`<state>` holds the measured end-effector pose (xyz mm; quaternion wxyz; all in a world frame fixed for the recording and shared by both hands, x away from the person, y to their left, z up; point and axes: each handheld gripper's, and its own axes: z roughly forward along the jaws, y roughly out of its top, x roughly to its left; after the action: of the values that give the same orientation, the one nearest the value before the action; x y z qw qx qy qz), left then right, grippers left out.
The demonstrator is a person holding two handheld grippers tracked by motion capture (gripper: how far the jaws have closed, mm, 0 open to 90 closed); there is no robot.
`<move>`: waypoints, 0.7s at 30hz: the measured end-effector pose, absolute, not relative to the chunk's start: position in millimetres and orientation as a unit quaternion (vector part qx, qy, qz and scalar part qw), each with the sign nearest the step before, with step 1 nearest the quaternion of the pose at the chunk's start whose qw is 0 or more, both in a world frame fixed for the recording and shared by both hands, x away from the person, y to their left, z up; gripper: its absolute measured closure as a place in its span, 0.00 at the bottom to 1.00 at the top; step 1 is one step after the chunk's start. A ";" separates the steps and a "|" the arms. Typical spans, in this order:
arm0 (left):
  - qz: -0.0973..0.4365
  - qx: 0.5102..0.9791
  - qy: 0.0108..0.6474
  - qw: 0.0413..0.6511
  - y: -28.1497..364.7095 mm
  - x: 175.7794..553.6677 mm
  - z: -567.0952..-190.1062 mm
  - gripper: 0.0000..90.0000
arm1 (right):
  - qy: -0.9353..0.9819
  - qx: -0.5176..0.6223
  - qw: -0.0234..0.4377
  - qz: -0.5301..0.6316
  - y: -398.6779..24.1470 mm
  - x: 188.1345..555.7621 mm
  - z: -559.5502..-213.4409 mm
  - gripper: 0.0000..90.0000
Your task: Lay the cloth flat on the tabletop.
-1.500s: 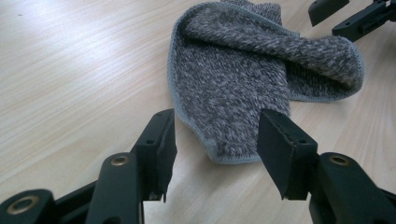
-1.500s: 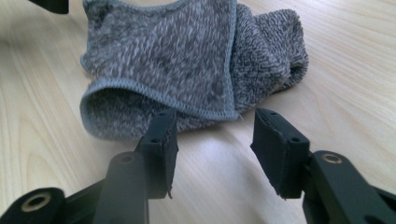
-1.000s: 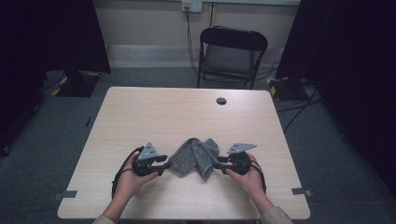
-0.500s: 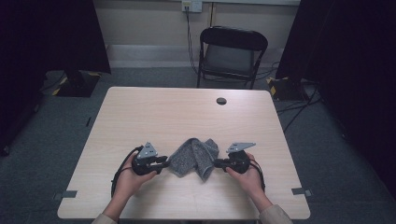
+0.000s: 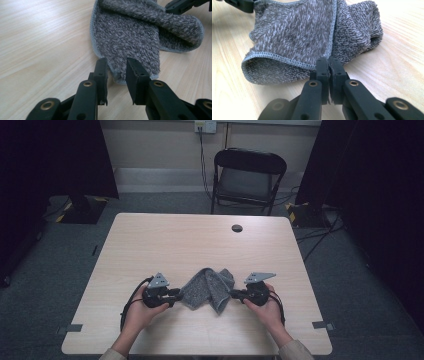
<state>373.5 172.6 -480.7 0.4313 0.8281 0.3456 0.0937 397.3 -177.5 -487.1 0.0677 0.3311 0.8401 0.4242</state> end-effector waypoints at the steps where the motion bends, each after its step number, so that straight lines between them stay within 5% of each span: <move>1: 0.093 0.830 0.343 0.430 172.0 373.8 -480.8 0.82 | 0.840 0.331 0.069 0.424 -178.1 397.0 -487.0 0.97; 7: 0.082 0.836 0.338 0.424 170.0 373.4 -477.8 0.96 | 0.840 0.334 0.074 0.421 -181.2 395.0 -485.3 0.98; 21: 0.071 0.840 0.320 0.433 171.1 360.7 -462.4 0.97 | 0.838 0.328 0.075 0.429 -181.8 387.5 -473.4 0.98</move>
<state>360.7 171.1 -462.4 0.4328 0.8398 0.3201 0.0707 387.5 -181.8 -473.4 0.0750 0.3276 0.8385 0.4290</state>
